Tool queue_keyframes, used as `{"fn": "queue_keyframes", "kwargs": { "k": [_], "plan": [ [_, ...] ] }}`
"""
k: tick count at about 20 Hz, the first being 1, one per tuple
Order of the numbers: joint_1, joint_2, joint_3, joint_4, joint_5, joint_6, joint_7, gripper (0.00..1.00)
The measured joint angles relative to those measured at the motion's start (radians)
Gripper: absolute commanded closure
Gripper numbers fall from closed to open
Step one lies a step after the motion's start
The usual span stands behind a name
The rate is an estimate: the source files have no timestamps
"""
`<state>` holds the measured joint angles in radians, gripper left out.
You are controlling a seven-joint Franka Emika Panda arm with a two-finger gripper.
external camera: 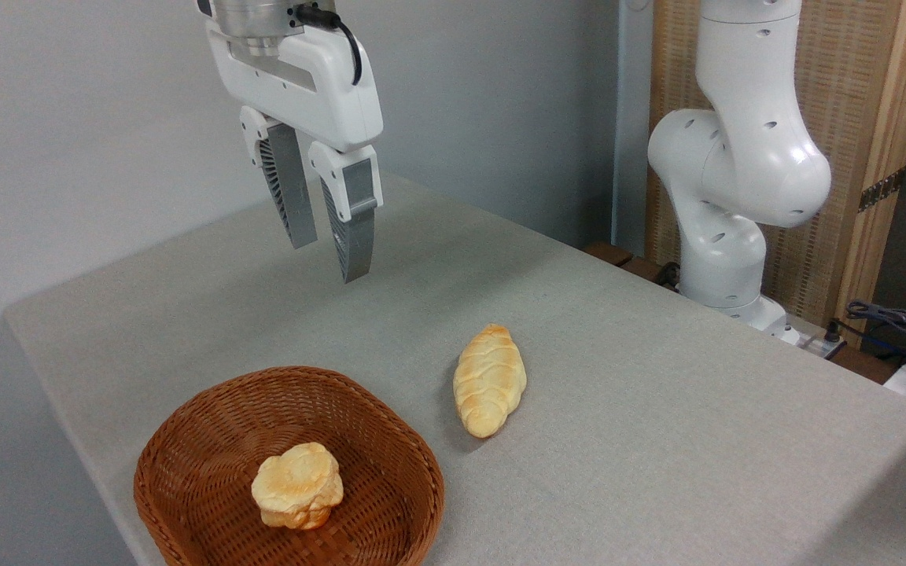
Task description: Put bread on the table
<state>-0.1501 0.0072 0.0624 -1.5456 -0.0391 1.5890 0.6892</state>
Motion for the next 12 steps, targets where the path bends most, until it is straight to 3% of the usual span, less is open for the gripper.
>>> {"fn": "queue_keyframes", "kwargs": {
  "k": [12],
  "plan": [
    [0.001, 0.001, 0.013, 0.0, 0.0, 0.0, 0.0, 0.0]
  ]
}}
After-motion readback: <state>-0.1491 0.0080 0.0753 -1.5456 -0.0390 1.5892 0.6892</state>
